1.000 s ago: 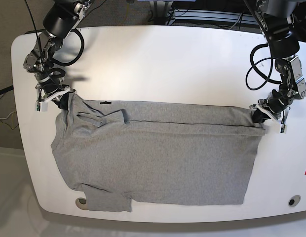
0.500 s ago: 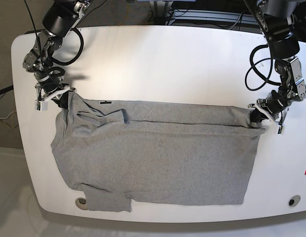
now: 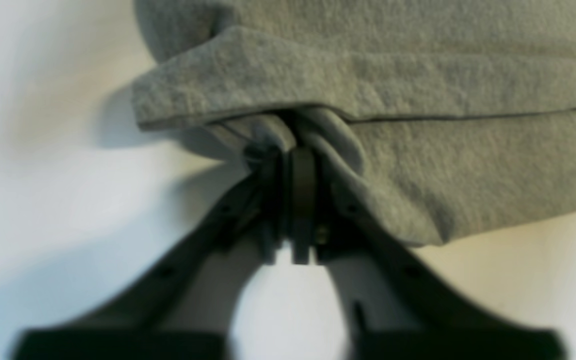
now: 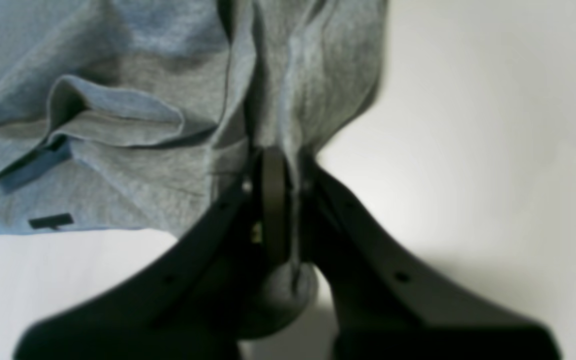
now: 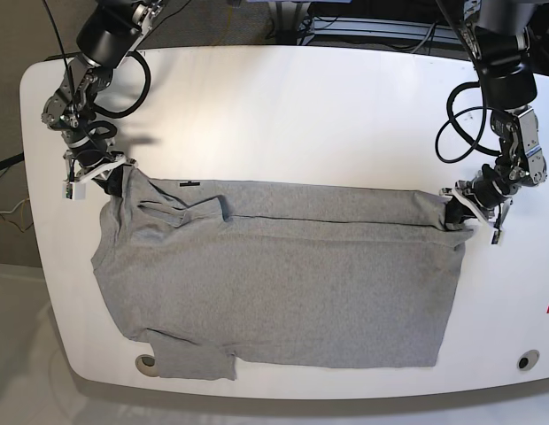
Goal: Fold the T-shirt properly
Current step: 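Drag the folded edge with both grippers, rotating the shirt on the table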
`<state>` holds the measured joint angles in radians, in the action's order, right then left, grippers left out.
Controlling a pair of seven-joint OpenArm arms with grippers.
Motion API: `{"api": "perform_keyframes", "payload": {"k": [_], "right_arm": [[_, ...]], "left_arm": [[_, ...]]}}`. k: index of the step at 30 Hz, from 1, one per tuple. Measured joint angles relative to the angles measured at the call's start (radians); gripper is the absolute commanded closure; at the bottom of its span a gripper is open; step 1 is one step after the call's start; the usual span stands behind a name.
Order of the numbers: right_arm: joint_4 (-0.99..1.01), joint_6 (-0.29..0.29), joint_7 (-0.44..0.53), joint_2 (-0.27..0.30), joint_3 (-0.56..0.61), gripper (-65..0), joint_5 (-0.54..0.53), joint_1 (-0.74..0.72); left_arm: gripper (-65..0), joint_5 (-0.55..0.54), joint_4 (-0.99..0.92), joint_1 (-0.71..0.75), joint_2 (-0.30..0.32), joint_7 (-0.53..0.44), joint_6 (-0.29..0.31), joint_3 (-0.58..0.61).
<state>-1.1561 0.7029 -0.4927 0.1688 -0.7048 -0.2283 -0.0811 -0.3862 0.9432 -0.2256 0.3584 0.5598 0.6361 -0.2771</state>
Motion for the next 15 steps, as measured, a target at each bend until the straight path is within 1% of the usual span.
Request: {"api": "perform_keyframes", "payload": {"k": [2, 4, 6, 7, 8, 9, 11, 12, 14, 15], "right_arm": [[0.000, 0.000, 0.001, 0.000, 0.000, 0.0, 0.000, 0.002], [0.000, 0.000, 0.006, 0.000, 0.000, 0.0, -0.001, 0.005], [-0.007, -0.001, 0.010, 0.001, 0.005, 0.0, -0.013, 0.028], [-0.018, -0.003, 0.012, 0.001, 0.007, 0.0, -0.025, 0.042], [-0.032, -0.003, 0.011, 0.000, 0.007, 0.0, -0.033, 0.059], [-0.042, -0.003, 0.011, -0.001, 0.009, 0.0, -0.040, 0.075], [-0.077, 0.008, 0.013, -0.002, 0.012, 0.0, -0.059, 0.121], [-0.098, 0.011, 0.015, -0.002, 0.011, 0.0, -0.074, 0.148], [-0.126, 0.011, 0.013, -0.003, 0.011, 0.0, -0.080, 0.177], [-0.163, 0.004, 0.005, -0.003, 0.014, 0.0, -0.080, 0.209]], "left_arm": [[-13.6, 0.000, 0.017, 0.016, -0.003, 0.000, -0.010, -0.006], [-12.0, 0.000, 0.054, 0.049, -0.004, 0.008, -0.018, -0.015], [-3.0, 0.014, 0.153, 0.129, -0.011, 0.036, -0.030, -0.044], [-1.4, 0.014, 0.224, 0.168, -0.015, 0.050, -0.035, -0.066], [0.0, 0.001, 0.273, 0.213, -0.011, 0.048, -0.023, -0.082], [0.0, -0.014, 0.302, 0.256, -0.007, 0.052, -0.016, -0.094], [0.0, 0.000, 0.364, 0.329, -0.005, 0.103, -0.016, -0.116], [0.0, -0.021, 0.388, 0.356, -0.006, 0.087, -0.019, -0.135], [0.0, -0.018, 0.419, 0.402, -0.005, 0.104, -0.025, -0.143], [0.0, -0.006, 0.459, 0.425, -0.005, 0.130, -0.035, -0.153]]}}
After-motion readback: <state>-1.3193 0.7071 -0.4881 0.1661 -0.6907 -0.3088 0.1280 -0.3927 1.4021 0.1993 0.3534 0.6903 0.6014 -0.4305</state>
